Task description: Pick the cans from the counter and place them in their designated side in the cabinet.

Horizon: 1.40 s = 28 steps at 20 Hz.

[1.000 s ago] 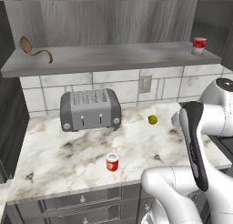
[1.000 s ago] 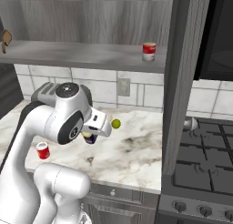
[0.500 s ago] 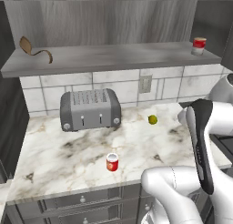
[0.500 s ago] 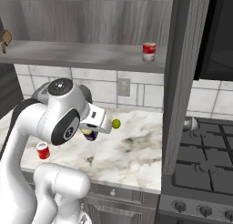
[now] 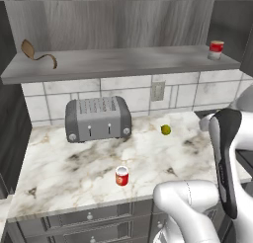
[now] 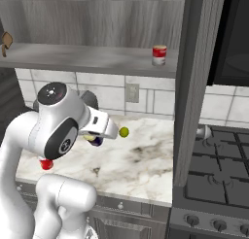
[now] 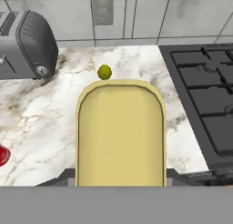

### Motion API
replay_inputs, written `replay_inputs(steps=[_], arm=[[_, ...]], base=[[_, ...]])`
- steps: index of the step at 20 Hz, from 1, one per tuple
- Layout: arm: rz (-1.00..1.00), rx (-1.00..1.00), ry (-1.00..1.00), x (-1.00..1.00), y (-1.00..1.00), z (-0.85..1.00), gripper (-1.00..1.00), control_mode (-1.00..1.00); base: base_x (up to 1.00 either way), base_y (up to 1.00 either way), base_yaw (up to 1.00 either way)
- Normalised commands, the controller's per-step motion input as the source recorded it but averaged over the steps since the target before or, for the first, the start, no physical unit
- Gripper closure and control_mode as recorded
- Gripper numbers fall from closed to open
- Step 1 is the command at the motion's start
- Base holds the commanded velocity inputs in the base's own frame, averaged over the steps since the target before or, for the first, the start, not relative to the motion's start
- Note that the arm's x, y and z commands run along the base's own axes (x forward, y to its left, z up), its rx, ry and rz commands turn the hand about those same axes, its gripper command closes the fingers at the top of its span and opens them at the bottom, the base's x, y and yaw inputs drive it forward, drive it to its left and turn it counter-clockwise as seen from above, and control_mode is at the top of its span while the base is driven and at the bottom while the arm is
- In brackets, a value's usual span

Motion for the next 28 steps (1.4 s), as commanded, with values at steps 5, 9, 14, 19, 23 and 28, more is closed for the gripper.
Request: replay_inputs(steps=[5, 9, 14, 19, 23, 28], arm=[[0.00, -0.02, -0.04, -0.21, 0.00, 0.26, 1.00, -1.00], [0.01, -0.01, -0.03, -0.17, 0.00, 0.24, 1.00, -1.00], [0.01, -0.02, -0.03, -0.25, 0.00, 0.22, 1.00, -1.00], [0.02, -0.02, -0.03, -0.21, 0.00, 0.25, 1.00, -1.00], [0.01, -0.01, -0.02, -0.14, 0.00, 0.27, 1.00, -1.00], [0.01, -0.02, -0.02, -0.14, 0.00, 0.28, 1.00, -1.00]], base=[[0.00, 0.00, 0.00], [0.00, 0.00, 0.00], [0.00, 0.00, 0.00], [0.00, 0.00, 0.00], [0.00, 0.00, 0.00], [0.00, 0.00, 0.00]])
